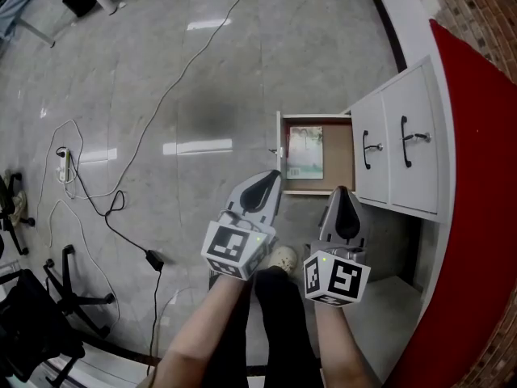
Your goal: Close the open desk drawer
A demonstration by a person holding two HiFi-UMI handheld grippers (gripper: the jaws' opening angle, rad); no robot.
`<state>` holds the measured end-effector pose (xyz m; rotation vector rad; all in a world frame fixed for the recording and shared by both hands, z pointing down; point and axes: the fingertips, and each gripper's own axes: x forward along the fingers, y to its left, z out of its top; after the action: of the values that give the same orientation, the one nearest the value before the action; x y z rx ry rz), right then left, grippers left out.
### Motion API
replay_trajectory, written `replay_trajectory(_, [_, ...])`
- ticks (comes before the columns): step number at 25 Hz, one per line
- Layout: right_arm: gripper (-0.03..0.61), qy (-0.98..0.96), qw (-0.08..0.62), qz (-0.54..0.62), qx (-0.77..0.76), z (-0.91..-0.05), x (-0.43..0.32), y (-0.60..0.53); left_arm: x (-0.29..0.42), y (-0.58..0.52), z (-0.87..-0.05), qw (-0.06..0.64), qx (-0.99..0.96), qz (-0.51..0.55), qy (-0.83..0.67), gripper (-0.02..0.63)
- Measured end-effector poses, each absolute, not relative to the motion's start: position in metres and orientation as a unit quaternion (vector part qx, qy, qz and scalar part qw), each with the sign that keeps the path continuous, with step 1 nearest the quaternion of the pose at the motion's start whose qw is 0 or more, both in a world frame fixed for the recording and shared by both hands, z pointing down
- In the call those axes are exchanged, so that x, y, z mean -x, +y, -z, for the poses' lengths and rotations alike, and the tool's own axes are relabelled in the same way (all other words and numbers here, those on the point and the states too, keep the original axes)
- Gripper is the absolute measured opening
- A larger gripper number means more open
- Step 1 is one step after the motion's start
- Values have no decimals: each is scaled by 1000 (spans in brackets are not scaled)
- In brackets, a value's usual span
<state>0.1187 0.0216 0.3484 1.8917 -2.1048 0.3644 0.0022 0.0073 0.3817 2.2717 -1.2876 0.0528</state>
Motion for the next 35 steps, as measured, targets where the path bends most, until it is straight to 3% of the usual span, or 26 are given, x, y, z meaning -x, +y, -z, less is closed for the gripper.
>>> replay_trajectory(19, [14,-722,142,-122,-666,-464,-127,20,0,6,-501,310,-848,3,-431,11])
replay_trajectory(35, [14,-775,135,-69,-613,-544,-127,-67,-11,-61,-583,347,-851,46,-391,11])
